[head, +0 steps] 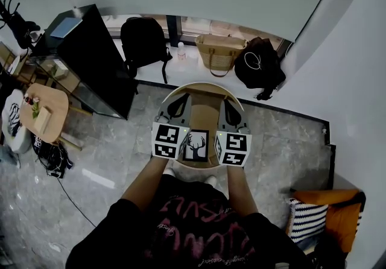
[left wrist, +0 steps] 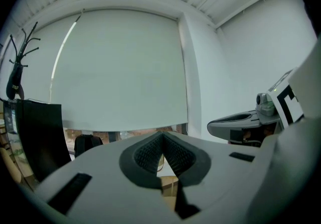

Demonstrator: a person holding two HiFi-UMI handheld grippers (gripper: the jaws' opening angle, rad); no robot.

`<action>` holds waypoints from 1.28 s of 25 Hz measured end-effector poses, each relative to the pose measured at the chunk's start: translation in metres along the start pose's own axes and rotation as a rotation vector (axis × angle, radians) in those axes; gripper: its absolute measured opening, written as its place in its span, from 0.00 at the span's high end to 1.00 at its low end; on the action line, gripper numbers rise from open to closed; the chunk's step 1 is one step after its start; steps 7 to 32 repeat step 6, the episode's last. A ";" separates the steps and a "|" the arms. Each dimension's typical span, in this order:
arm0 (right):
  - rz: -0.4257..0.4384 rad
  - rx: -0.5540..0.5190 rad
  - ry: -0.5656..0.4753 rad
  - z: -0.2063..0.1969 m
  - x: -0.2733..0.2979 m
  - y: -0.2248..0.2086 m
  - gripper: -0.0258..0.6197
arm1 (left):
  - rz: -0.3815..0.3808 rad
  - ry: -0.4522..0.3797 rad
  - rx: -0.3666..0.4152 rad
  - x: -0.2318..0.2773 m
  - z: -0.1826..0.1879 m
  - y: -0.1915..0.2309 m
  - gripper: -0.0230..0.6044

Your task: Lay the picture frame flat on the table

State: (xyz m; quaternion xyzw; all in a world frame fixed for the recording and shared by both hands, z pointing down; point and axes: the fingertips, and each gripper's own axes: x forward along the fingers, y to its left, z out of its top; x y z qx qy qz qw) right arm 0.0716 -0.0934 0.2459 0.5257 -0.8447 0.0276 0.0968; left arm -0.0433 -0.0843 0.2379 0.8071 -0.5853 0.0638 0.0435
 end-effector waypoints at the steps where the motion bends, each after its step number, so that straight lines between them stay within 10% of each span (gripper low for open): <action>1: 0.001 -0.002 -0.001 0.000 0.000 0.001 0.93 | -0.001 -0.001 0.002 0.000 0.000 0.000 0.95; 32: 0.007 -0.009 0.005 -0.003 -0.003 0.001 0.93 | -0.003 0.009 -0.003 -0.001 -0.003 -0.004 0.95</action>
